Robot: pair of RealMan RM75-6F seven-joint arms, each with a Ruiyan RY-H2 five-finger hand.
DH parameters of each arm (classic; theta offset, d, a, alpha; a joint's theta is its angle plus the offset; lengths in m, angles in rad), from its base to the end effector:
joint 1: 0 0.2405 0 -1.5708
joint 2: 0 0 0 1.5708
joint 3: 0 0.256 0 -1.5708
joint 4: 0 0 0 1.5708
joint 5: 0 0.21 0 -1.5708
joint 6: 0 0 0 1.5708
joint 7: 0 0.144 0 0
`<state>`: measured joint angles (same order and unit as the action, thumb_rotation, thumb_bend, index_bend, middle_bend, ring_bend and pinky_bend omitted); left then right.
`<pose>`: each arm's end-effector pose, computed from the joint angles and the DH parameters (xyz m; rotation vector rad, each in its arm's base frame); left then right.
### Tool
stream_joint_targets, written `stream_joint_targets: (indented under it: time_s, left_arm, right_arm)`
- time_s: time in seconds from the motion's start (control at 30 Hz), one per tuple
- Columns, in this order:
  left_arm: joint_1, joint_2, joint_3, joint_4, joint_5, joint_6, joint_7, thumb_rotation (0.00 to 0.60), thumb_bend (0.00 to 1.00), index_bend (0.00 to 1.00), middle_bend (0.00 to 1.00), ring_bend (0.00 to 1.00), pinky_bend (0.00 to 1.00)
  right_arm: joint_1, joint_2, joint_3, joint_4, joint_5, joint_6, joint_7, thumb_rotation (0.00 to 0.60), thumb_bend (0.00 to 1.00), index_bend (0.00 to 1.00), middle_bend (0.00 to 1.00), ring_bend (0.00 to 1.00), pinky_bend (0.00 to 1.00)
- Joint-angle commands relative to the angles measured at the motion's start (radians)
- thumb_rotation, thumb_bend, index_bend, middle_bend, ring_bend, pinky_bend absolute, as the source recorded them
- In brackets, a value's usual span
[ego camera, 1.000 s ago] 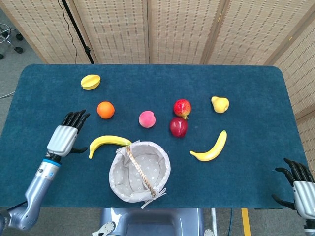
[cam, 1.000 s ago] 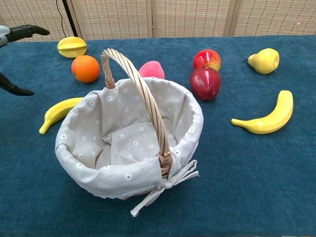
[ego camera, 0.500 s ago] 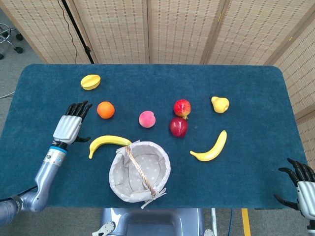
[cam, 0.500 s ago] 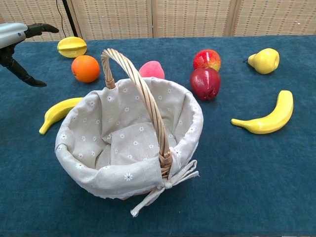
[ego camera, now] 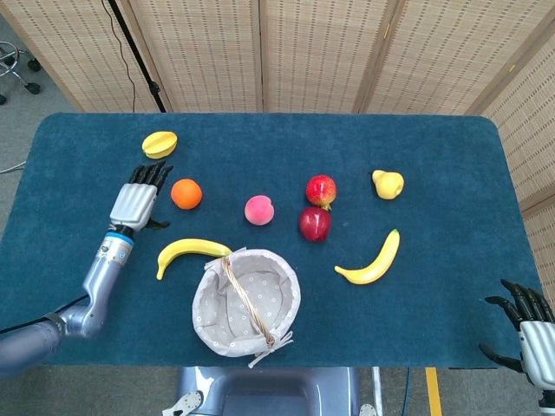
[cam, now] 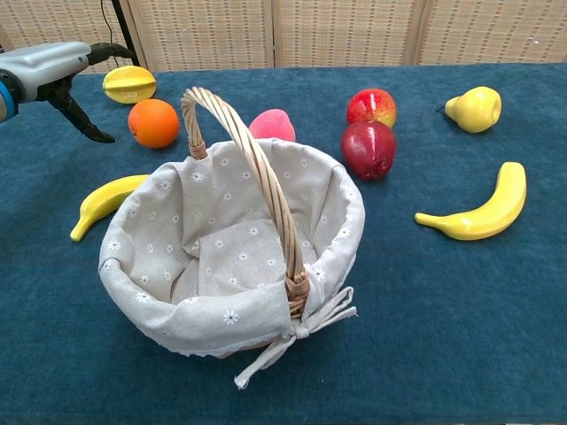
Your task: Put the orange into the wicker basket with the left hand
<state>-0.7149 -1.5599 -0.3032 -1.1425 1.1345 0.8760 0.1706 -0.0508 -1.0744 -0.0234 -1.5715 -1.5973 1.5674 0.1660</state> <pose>-0.2092 0.4093 0.0312 -1.6238 -0.9403 -0.8841 -0.3301 -0.1224 0.1725 1.3527 -1.0090 0.9199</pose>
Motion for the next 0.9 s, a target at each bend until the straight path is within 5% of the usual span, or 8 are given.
stream_joint_targets:
  time_s: [0.03, 0.43, 0.53, 0.7, 0.9]
  left_arm:
    - [-0.065, -0.081, -0.009, 0.13, -0.018, -0.073, -0.05, 0.6, 0.0, 0.04, 0.0, 0.0, 0.03]
    - [-0.145, -0.253, 0.02, 0.422, 0.045, -0.135, -0.221, 0.6, 0.0, 0.11, 0.01, 0.02, 0.07]
    - [-0.15, -0.289, 0.028, 0.486, 0.057, -0.134, -0.255, 0.6, 0.0, 0.23, 0.11, 0.13, 0.18]
    - [-0.152, -0.369, 0.04, 0.613, 0.087, -0.087, -0.32, 0.6, 0.19, 0.64, 0.51, 0.47, 0.49]
    - [-0.141, -0.444, 0.061, 0.721, 0.128, -0.01, -0.386, 0.6, 0.26, 0.68, 0.59, 0.54, 0.54]
  right_arm:
    - [-0.003, 0.004, 0.0, -0.006, -0.005, 0.009, -0.001, 0.6, 0.0, 0.28, 0.1, 0.1, 0.07]
    - [-0.013, 0.016, -0.007, -0.022, -0.027, 0.033, 0.009, 0.6, 0.0, 0.28, 0.1, 0.1, 0.07]
    - [-0.017, 0.021, -0.009, -0.024, -0.034, 0.042, 0.02, 0.6, 0.0, 0.28, 0.1, 0.1, 0.07]
    - [-0.02, 0.03, -0.017, -0.034, -0.061, 0.058, 0.036, 0.6, 0.0, 0.28, 0.1, 0.1, 0.07]
    - [-0.021, 0.032, -0.019, -0.035, -0.057, 0.056, 0.044, 0.6, 0.0, 0.28, 0.1, 0.1, 0.07]
